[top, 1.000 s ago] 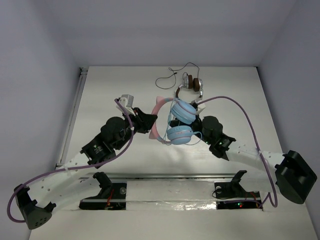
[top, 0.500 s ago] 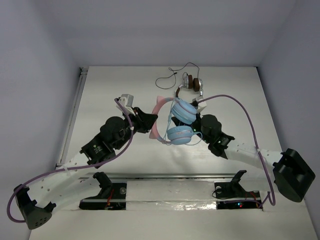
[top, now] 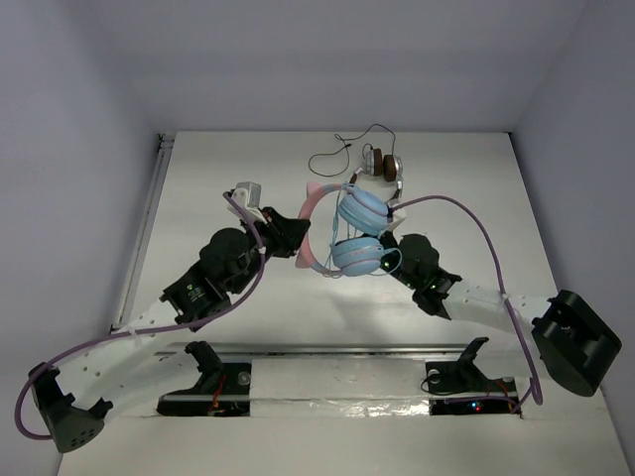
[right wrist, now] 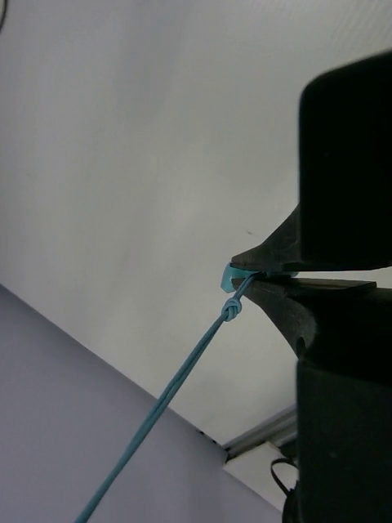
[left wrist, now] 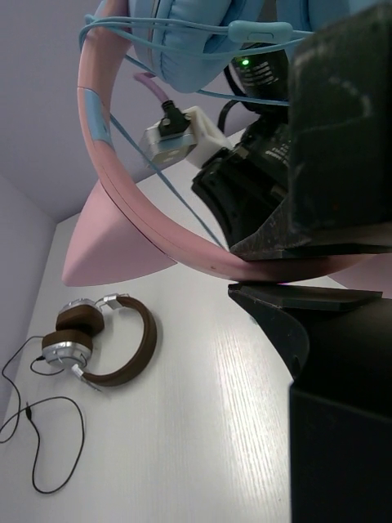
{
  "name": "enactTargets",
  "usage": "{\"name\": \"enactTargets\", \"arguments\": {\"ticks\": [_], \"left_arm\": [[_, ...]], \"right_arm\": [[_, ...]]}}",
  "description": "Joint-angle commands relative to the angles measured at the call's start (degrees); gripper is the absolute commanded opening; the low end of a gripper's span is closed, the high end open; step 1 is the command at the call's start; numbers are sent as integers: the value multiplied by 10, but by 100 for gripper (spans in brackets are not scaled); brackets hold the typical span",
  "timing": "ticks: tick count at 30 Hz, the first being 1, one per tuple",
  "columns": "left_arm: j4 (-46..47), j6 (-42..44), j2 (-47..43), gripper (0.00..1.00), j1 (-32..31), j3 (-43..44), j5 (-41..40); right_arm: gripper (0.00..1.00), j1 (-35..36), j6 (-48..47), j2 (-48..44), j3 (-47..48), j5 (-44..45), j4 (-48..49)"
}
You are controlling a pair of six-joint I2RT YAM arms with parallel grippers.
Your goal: Wrap the headphones
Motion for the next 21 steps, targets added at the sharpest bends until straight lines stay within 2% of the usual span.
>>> {"name": "enactTargets", "arguments": {"ticks": [1, 7, 13, 16, 21], "left_arm": [[106, -23, 12, 0, -4, 42, -43], [146, -7, 36, 0, -4, 52, -100], [157, -1, 50, 0, -4, 93, -87], [164, -4, 57, 0, -4, 101, -78], [199, 2, 75, 0, -4, 77, -128]], "right_arm": [[0, -3, 59, -3, -27, -44, 65], [0, 2, 99, -37, -62, -46, 58], [0, 2, 101, -36, -87, -21, 36], [0, 7, 107, -21, -87, -42, 51], [0, 33, 129, -34, -82, -56, 65]]}}
